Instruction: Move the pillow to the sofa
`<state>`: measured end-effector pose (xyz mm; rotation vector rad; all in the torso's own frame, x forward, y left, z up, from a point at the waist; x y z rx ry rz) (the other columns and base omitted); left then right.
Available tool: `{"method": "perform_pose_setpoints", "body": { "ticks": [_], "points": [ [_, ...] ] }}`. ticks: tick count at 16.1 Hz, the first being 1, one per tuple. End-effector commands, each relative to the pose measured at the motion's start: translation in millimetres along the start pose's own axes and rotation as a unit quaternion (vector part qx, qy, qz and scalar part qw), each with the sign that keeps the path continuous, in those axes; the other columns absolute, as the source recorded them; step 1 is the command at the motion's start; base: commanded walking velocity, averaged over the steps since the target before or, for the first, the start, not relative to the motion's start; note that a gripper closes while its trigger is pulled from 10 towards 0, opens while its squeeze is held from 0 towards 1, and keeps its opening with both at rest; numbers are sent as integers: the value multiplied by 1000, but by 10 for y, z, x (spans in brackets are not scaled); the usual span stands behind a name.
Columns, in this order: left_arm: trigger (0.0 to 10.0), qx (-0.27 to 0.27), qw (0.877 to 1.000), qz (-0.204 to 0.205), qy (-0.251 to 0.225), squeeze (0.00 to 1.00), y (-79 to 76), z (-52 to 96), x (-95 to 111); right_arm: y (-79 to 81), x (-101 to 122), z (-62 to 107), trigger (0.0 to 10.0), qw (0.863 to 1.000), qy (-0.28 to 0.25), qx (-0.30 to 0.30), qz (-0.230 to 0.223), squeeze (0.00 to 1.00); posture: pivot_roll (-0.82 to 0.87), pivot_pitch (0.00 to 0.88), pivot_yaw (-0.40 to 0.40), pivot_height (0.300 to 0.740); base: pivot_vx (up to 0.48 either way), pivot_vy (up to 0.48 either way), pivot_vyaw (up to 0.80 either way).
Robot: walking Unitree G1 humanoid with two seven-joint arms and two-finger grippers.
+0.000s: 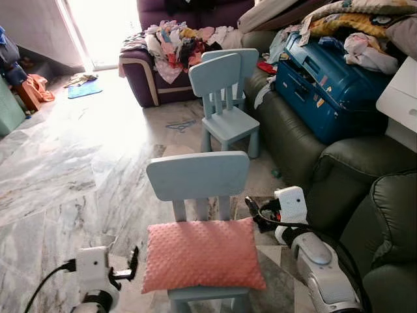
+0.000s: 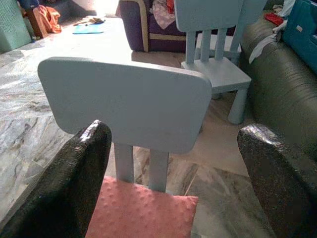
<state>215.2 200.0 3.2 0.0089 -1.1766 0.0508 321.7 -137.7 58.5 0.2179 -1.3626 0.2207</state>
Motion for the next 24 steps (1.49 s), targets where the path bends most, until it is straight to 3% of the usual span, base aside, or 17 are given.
{"method": "perform_pose_setpoints", "body": {
  "ticks": [1, 10, 15, 24],
  "points": [
    [10000, -3, 1000, -13, -8, 0, 13, -1, 64, 28, 80, -12, 10000, 1000, -12, 7, -2, 0, -127, 24, 73, 740, 0, 0, 0],
    [10000, -7, 1000, -12, -8, 0, 16, -18, 77, 79, 67, -2, 10000, 1000, -8, 15, 0, 0, -130, 28, 75, 740, 0, 0, 0],
    [10000, -8, 1000, -12, -8, 0, 11, -20, 80, 109, 72, -3, 10000, 1000, -9, 19, 1, 0, -132, 30, 77, 695, 0, 0, 0],
    [10000, -9, 1000, -12, -8, 0, -1, -35, 86, 126, 85, -2, 10000, 1000, -10, 23, 5, 0, -135, 32, 76, 571, 0, 0, 0]
  ]
}}
Point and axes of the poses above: a point about 5 cm out from each wrist's last joint towards the gripper, its own z axis pointing back from the gripper into the wrist, its own x axis along the axis of the wrist's last joint, y = z × x, the point moved 4 cm from there along -z, pointing out of the wrist towards the gripper, and after that the axes turned 5 degrees about -z, right-handed, at the moved point
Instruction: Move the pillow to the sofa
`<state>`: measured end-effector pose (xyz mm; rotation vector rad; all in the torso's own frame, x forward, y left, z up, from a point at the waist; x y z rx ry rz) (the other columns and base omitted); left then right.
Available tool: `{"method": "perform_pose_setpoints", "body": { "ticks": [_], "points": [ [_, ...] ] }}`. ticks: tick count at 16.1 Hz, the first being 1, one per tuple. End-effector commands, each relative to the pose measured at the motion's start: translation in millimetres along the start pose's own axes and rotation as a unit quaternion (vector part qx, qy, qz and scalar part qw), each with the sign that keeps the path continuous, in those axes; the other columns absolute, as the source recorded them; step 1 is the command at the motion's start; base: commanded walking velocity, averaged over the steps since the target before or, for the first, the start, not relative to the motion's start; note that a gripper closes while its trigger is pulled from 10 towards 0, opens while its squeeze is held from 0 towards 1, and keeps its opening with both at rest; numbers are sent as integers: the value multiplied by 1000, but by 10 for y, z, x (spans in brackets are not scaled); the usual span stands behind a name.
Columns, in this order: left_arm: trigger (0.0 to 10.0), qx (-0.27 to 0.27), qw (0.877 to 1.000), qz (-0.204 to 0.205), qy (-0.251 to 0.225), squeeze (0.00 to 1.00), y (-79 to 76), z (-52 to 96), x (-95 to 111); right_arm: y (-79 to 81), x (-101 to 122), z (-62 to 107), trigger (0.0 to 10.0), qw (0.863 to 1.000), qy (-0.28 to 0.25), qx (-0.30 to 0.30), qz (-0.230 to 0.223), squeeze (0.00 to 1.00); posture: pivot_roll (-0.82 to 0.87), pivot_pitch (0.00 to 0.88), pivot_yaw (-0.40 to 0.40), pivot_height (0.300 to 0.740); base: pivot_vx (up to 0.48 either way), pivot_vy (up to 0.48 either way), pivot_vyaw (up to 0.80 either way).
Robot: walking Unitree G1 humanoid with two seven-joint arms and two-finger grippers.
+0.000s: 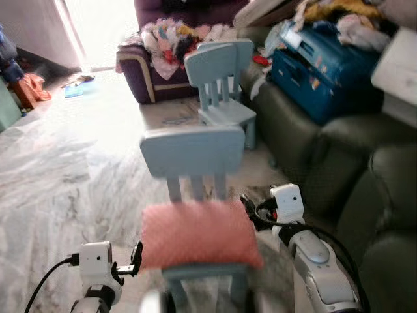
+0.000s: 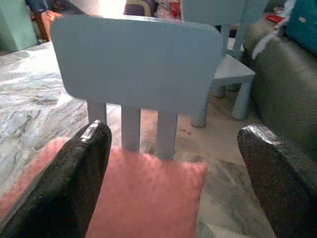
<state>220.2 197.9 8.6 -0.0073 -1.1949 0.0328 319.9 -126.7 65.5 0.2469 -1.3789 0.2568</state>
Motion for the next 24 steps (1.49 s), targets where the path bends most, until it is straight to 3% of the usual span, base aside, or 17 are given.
{"method": "perform_pose_setpoints", "body": {
  "ticks": [1, 8, 12, 19, 20, 24],
  "points": [
    [10000, 2, 1000, -9, 1, 0, 23, -12, 15, 15, 18, -1, 10000, 1000, -1, 2, 0, 0, -135, 31, 76, 561, 0, 0, 0],
    [10000, 4, 1000, -7, 2, 0, 24, -12, 9, 40, 20, -2, 10000, 1000, -3, 9, -1, 0, -131, 32, 74, 485, 0, 0, 0],
    [10000, 29, 999, -23, -4, 0, 89, -16, 29, 59, 29, -26, 10000, 1000, -4, 14, -4, 0, -129, 28, 75, 481, 0, 0, 0],
    [10000, 103, 993, -35, -39, 0, 379, -105, 233, 149, 178, -132, 10000, 998, -24, 55, 18, 0, -129, 29, 75, 481, 0, 0, 0],
    [10000, 129, 989, -37, -54, 0, 507, -181, 341, 215, 287, -220, 10000, 996, -37, 76, 25, 0, -126, 39, 73, 481, 0, 0, 0],
    [10000, 159, 985, -16, -66, 0, 665, -328, 450, 390, 520, -407, 10000, 991, -60, 117, 31, 0, -126, 88, 72, 481, 0, 0, 0]
  ]
}}
Point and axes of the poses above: a point about 5 cm out from each wrist's last joint towards the gripper, its own z axis pointing back from the gripper into the wrist, its own x axis along the axis of the wrist's last joint, y = z × x, the point moved 4 cm from there along -z, pointing out of the wrist towards the gripper, and after that the axes turned 5 degrees about -z, right-handed, at the moved point
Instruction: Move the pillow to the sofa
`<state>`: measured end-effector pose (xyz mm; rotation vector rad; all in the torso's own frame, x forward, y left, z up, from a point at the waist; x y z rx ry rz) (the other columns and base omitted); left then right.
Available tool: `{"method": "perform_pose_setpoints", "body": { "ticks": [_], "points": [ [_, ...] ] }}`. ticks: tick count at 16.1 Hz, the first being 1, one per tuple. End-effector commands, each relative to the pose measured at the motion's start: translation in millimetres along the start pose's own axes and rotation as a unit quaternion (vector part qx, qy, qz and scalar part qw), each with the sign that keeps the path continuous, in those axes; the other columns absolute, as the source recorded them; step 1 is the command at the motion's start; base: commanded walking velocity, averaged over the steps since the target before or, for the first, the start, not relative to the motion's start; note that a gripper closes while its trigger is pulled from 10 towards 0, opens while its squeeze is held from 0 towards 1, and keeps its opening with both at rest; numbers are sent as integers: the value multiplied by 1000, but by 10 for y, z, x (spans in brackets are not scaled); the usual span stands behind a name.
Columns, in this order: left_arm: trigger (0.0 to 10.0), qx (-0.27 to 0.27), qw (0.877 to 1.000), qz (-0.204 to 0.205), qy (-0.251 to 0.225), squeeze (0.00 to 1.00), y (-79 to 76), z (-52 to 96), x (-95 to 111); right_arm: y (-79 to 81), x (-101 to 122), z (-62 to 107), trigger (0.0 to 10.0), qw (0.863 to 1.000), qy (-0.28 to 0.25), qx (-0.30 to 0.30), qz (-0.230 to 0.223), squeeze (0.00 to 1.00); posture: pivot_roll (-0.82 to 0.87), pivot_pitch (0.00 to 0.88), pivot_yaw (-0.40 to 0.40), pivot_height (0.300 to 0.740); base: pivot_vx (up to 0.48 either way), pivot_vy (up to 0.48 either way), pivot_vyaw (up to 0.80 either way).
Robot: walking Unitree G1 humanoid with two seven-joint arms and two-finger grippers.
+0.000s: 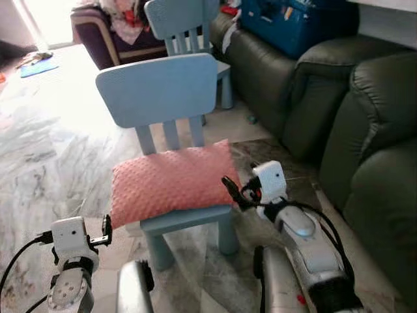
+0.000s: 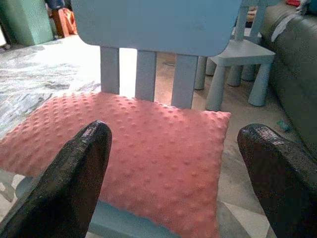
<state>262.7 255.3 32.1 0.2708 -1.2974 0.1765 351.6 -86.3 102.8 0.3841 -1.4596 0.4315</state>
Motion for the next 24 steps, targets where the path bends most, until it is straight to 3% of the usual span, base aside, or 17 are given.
{"method": "perform_pose_setpoints", "body": {
  "ticks": [1, 5, 6, 8, 11, 14, 17, 19, 22, 24],
  "points": [
    [10000, 25, 1000, 13, -6, 0, 114, -92, 63, 119, 130, -110, 10000, 999, -17, 33, 4, 0, -128, 108, 75, 481, 0, 0, 0],
    [10000, 50, 997, 63, -9, 0, 151, -311, 184, 255, 307, -230, 10000, 996, -32, 78, 5, 0, -135, 200, 69, 481, 0, 0, 0],
    [10000, 45, 995, 83, -23, 0, 126, -392, 297, 337, 362, -252, 10000, 995, -39, 91, 9, 0, -146, 233, 62, 481, 0, 0, 0],
    [10000, 23, 995, 86, -42, 0, 46, -494, 445, 381, 439, -329, 10000, 994, -50, 92, 11, 0, -146, 262, 56, 481, 0, 0, 0],
    [10000, 10, 995, 93, -48, 0, -24, -629, 568, 373, 506, -420, 10000, 995, -51, 82, -8, 0, -157, 299, 52, 481, 0, 0, 0],
    [10000, -1, 993, 107, -46, 0, -133, -757, 648, 412, 414, -526, 10000, 994, -8, 97, -56, 0, -178, 332, 50, 481, 0, 0, 0],
    [10000, -4, 988, 144, -54, 0, -186, -875, 782, 314, 449, -662, 10000, 995, 4, 74, -63, 0, -179, 358, 36, 481, 0, 0, 0],
    [10000, 0, 985, 160, -61, 0, -137, -928, 862, 261, 493, -709, 10000, 998, 7, 66, -12, 0, -181, 361, 29, 481, 0, 0, 0],
    [10000, 10, 982, 172, -72, 0, -34, -985, 981, 103, 623, -736, 10000, 999, -17, 21, 25, 0, -184, 375, 25, 481, 0, 0, 0],
    [10000, 33, 982, 179, -55, 0, 69, -1026, 973, -18, 567, -730, 10000, 1000, -7, -6, 25, 0, -179, 381, 28, 481, 0, 0, 0]
  ]
}}
Point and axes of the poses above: a point about 5 cm out from each wrist's last joint towards the gripper, its own z axis pointing back from the gripper into the wrist, its own x axis along the axis of the wrist's last joint, y = z × x, the point moved 4 cm from there along -z, pointing out of the wrist towards the gripper, and after that the axes turned 5 degrees about -z, right-handed, at the moved point
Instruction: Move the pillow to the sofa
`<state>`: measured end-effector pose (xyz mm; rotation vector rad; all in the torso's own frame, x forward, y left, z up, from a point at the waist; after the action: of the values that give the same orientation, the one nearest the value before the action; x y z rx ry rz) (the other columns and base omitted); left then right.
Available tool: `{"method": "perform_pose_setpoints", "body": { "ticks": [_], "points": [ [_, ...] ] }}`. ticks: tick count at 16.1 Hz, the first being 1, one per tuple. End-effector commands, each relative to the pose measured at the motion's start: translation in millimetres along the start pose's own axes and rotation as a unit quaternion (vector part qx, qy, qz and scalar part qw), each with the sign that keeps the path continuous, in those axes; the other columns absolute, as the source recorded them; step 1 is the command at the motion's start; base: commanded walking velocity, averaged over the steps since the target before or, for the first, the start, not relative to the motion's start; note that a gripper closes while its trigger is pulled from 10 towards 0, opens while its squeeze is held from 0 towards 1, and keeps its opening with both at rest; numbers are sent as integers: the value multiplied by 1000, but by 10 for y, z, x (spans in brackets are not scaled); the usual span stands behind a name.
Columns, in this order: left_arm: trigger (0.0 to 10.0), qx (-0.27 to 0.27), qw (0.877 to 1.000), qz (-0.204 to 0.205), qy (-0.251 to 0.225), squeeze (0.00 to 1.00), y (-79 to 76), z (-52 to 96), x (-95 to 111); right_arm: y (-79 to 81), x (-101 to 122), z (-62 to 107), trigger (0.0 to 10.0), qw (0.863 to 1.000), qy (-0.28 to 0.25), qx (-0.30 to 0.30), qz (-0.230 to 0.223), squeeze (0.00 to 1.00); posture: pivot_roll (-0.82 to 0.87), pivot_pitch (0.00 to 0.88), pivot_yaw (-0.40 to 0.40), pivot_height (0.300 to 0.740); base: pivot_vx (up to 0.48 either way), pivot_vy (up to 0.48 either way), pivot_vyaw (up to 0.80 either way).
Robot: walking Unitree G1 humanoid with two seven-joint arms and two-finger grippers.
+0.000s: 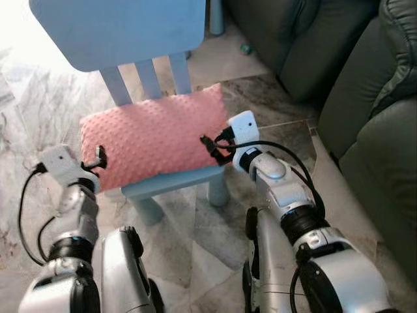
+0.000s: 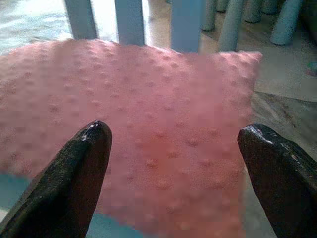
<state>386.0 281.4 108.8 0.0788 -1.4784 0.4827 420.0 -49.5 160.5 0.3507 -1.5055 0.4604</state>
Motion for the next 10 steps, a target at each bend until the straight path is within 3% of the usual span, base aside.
{"method": "perform_pose_setpoints", "body": {
  "ticks": [1, 7, 10],
  "points": [
    [10000, 20, 1000, 7, 15, 0, 117, 0, -43, -17, -79, 10, 10000, 1000, 10, -9, 2, 0, -176, 383, 28, 481, 0, 0, 0],
    [10000, 13, 999, 32, 35, 0, 74, -73, -39, -125, -95, -17, 10000, 998, 13, -54, 21, 0, -165, 400, 31, 481, 0, 0, 0],
    [10000, 11, 999, 39, 24, 0, 17, -111, 45, -221, 11, -20, 10000, 997, -5, -71, 17, 0, -160, 406, 36, 481, 0, 0, 0]
  ]
}}
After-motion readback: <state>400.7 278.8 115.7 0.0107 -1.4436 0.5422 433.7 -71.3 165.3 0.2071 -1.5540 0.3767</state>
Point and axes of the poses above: a point about 5 cm out from each wrist's last joint towards the gripper, its own z axis pointing back from the gripper into the wrist, its own x axis along the axis of the wrist's last joint, y = z × x, the point moved 4 cm from there along -z, pointing out of the wrist towards the gripper, and after that the axes turned 5 degrees about -z, right-handed, at the moved point
